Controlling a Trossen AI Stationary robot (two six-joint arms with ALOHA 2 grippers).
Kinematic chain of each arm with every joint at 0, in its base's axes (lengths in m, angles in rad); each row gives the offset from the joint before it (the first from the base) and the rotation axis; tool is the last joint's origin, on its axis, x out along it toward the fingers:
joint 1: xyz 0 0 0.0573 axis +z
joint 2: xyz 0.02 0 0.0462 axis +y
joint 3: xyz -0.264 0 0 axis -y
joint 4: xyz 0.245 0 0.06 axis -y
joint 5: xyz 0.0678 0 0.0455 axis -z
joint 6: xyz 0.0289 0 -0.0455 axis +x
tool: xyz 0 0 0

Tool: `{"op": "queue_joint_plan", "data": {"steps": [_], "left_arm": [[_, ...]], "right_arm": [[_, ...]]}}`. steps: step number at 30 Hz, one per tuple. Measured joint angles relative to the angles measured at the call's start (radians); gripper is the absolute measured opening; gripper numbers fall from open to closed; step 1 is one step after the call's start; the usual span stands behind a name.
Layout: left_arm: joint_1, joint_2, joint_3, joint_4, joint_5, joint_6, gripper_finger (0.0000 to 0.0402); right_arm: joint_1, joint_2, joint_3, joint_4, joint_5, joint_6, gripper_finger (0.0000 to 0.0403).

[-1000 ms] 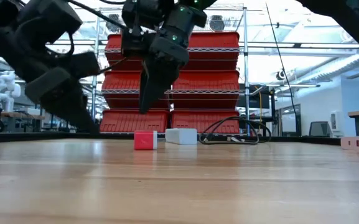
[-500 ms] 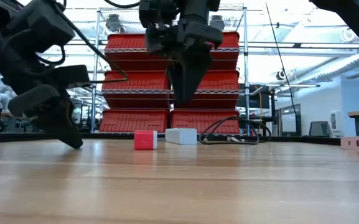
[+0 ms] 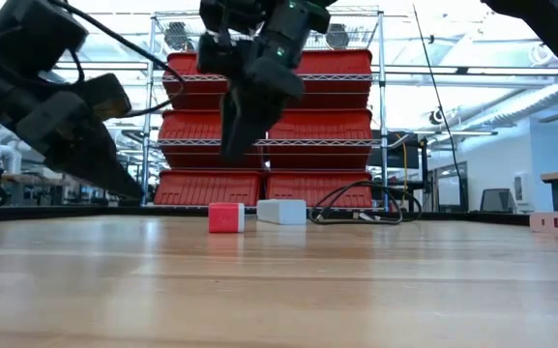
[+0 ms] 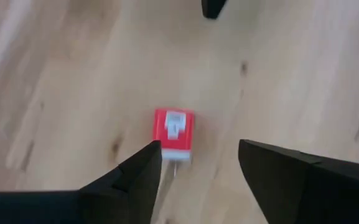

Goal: Insert USB
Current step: Insert the pink charger adapter into the top white outlet extension

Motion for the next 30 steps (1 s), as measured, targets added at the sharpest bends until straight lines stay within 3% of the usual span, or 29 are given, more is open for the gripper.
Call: {"op": "queue_joint_plan", "data": {"steps": [6,16,30], "left_arm": [[0.002,-0.064,-0.030,0.014,0.001,0.019,0.0004],[0.002,-0.076,-0.058,0.009,0.000,0.017,0.0005],[0.002,-0.076,-0.066,0.028,-0.003,0.014,0.0005]], "right_arm": [[0.008,0.000,0.002,0.009,-0.052,0.115,0.0186],[0.008,0.000,0.002,0.022,-0.058,0.141,0.0253],[0.010,0.063,0.002,0.044,-0.054,0.132,0.0252]]}}
